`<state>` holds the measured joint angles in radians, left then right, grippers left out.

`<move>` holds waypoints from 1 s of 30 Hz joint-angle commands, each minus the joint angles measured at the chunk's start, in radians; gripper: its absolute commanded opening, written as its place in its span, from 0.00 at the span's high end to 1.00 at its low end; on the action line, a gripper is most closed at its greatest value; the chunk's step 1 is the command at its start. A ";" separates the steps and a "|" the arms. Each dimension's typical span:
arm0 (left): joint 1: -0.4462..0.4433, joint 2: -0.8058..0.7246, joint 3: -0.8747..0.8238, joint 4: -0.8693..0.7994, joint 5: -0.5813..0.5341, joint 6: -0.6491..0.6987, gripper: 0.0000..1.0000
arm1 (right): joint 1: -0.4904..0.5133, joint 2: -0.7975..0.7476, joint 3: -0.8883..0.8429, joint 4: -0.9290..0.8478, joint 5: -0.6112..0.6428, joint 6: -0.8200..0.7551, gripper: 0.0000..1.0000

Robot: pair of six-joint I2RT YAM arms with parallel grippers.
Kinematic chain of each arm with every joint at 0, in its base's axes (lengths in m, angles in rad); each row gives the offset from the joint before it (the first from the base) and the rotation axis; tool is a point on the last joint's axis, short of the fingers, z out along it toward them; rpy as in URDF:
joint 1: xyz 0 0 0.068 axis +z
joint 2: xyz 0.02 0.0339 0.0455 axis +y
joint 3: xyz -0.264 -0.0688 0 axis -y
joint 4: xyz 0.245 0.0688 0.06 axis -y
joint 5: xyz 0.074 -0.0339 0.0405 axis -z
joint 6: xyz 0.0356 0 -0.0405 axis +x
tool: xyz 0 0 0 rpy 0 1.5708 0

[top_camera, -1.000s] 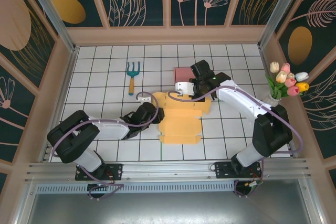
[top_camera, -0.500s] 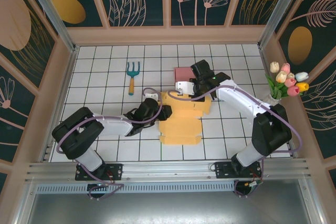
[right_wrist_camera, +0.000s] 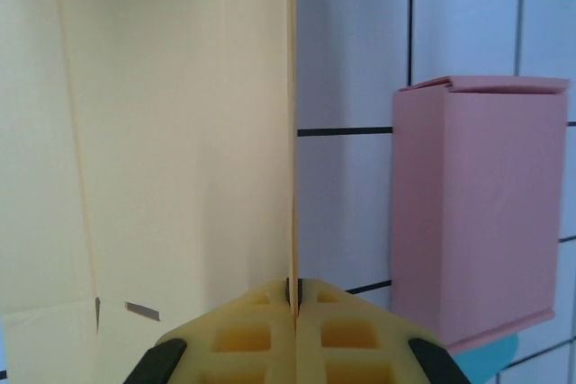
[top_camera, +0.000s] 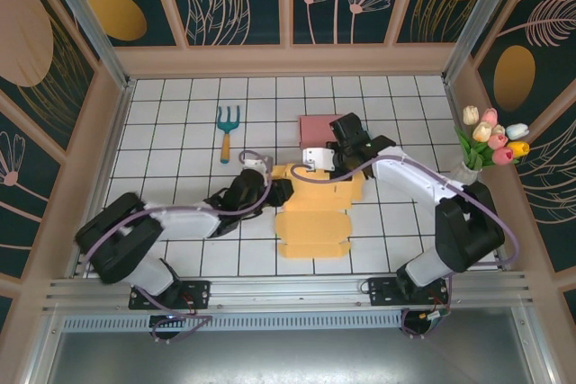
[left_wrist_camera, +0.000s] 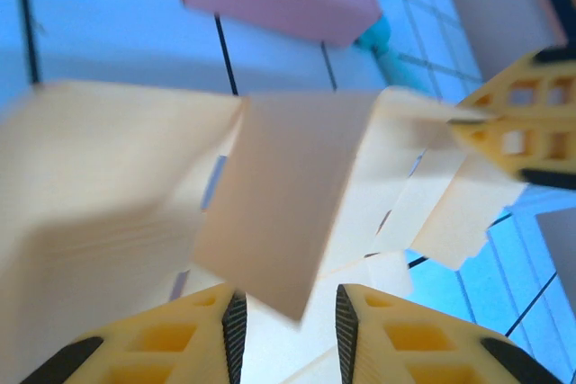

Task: Fold the paper box

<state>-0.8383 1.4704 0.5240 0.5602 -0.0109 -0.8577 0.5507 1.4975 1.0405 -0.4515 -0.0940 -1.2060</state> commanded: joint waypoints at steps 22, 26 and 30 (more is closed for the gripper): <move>-0.008 -0.423 -0.401 0.088 -0.361 0.257 0.58 | 0.176 -0.329 -0.494 0.771 0.132 -0.411 1.00; -0.008 -0.379 -0.429 0.176 -0.302 0.286 0.58 | 0.170 -0.279 -0.506 0.812 0.135 -0.404 1.00; -0.007 -0.359 -0.431 0.190 -0.286 0.302 0.57 | 0.160 -0.236 -0.527 0.844 0.126 -0.414 1.00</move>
<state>-0.8383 1.1027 0.1028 0.6621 -0.3264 -0.5945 0.7193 1.2366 0.5369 0.3267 0.0307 -1.5993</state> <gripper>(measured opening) 0.424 0.067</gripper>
